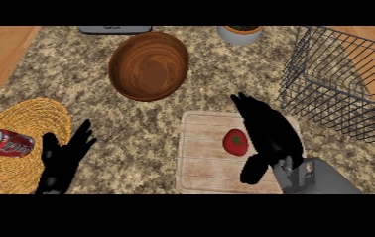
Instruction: Pick the tomato from the cutting board and place it in the basket
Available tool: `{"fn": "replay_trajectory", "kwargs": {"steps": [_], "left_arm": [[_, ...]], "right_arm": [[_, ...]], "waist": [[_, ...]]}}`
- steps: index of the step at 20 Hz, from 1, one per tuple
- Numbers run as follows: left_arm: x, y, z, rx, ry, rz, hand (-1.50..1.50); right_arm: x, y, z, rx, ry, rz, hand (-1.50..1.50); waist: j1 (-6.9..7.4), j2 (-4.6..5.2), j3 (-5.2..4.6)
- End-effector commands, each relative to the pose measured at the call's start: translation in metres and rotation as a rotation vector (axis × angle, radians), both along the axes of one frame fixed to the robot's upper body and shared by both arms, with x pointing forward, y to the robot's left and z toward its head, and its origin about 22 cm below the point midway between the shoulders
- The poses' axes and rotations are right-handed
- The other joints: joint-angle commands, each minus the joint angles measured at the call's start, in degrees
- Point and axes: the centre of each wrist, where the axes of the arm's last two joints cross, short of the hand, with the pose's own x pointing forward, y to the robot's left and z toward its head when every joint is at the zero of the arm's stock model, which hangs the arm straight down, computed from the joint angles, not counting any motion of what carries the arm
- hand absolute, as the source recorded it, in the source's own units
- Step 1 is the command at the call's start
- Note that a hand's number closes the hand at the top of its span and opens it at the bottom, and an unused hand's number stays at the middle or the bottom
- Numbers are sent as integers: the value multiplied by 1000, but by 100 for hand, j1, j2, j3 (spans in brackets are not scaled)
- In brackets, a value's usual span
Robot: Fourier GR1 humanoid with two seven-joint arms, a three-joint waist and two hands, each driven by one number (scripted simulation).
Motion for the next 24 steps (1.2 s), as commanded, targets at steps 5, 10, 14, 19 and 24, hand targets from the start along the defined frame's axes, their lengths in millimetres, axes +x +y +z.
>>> {"fn": "replay_trajectory", "kwargs": {"steps": [5, 10, 14, 19, 24], "left_arm": [[-7, -14, 0, 6, 72, -13, 0], [-6, -14, -20, -19, 71, -5, 0], [-5, -21, -5, -12, 61, -11, 0], [-10, 4, -20, -1, 66, 17, 0], [-3, -1, -11, -12, 73, 18, 0]], "right_arm": [[4, 15, -33, -18, 2, -33, -150], [22, 4, -49, -17, 6, -30, -150], [0, 20, -55, -60, 37, -39, -150], [5, 19, -53, -105, 105, -45, -150], [23, 20, -78, -86, 96, -44, -150]], "waist": [[21, 37, -52], [10, 47, -54], [-4, 35, -53], [-15, 37, -57], [13, 44, -53]]}}
